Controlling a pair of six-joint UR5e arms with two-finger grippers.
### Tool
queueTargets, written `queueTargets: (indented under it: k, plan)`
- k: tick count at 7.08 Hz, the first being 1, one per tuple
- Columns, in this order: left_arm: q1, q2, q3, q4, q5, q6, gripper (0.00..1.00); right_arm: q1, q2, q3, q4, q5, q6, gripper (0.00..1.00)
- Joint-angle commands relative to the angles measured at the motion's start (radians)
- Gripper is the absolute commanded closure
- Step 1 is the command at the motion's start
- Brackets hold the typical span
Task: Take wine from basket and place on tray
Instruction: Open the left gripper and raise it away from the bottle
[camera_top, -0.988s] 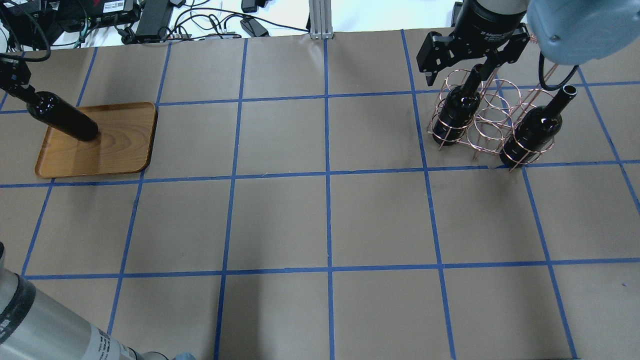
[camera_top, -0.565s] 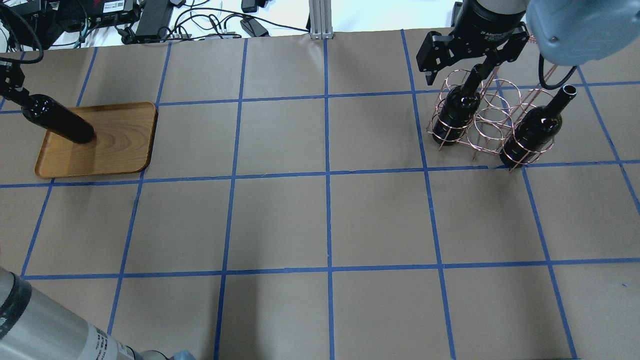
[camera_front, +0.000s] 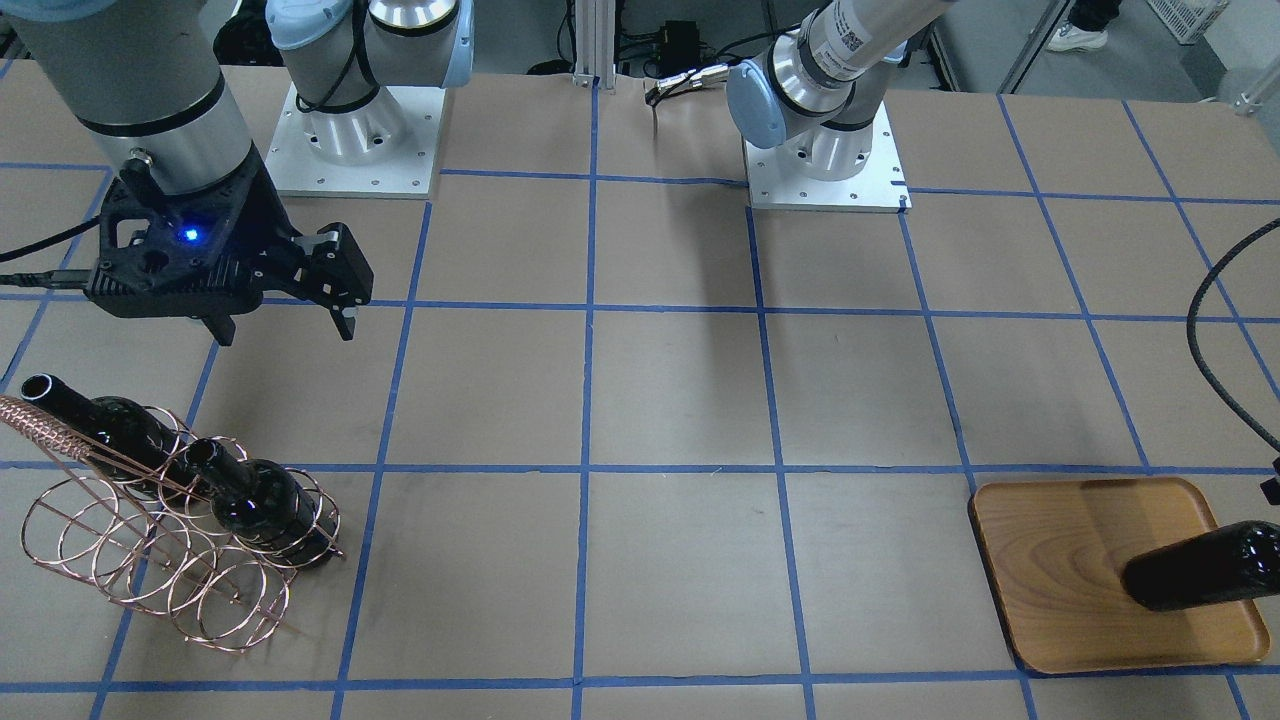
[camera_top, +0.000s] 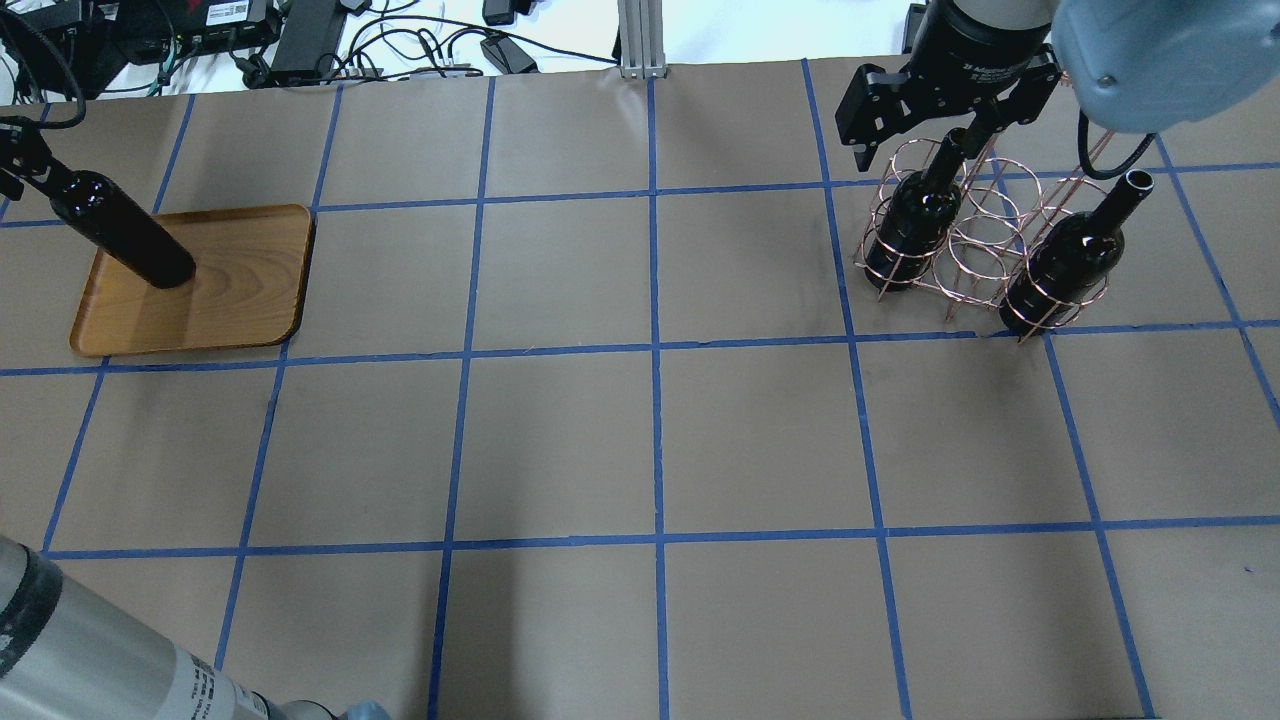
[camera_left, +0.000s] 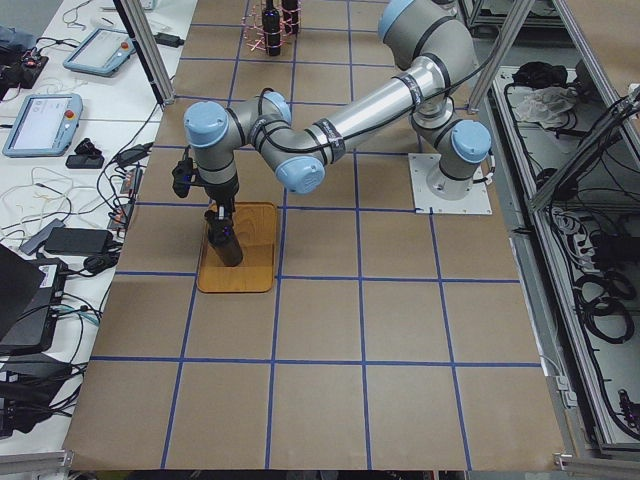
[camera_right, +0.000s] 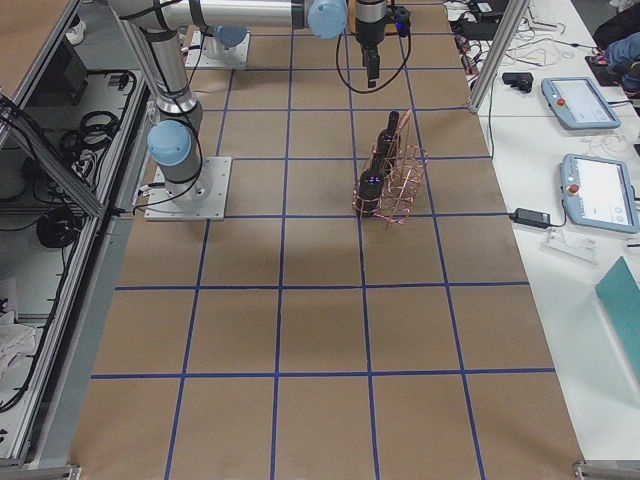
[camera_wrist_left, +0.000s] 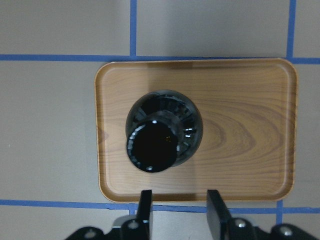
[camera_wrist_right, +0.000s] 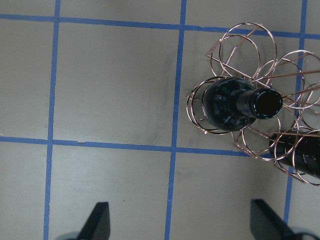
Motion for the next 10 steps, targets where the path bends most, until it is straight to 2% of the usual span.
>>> queueTargets:
  k: [1, 4, 5, 7, 10]
  plan:
    - [0.003, 0.002, 0.000, 0.000, 0.000, 0.006, 0.30, 0.000, 0.000, 0.000, -0.004, -0.001, 0.000, 0.00]
    - [-0.020, 0.072, -0.034, -0.041, 0.009, 0.006, 0.23, 0.000, 0.000, 0.000, -0.004, -0.001, 0.000, 0.00]
    - [-0.041, 0.119, -0.054, -0.110, 0.011, -0.001, 0.23, 0.000, -0.002, 0.000, -0.004, -0.001, 0.000, 0.00]
    - [-0.153, 0.222, -0.106, -0.144, 0.021, -0.020, 0.23, 0.000, -0.002, 0.000, -0.016, -0.003, -0.002, 0.00]
    - [-0.404, 0.342, -0.163, -0.188, 0.021, -0.318, 0.20, 0.000, -0.002, 0.000, -0.018, -0.001, 0.000, 0.00]
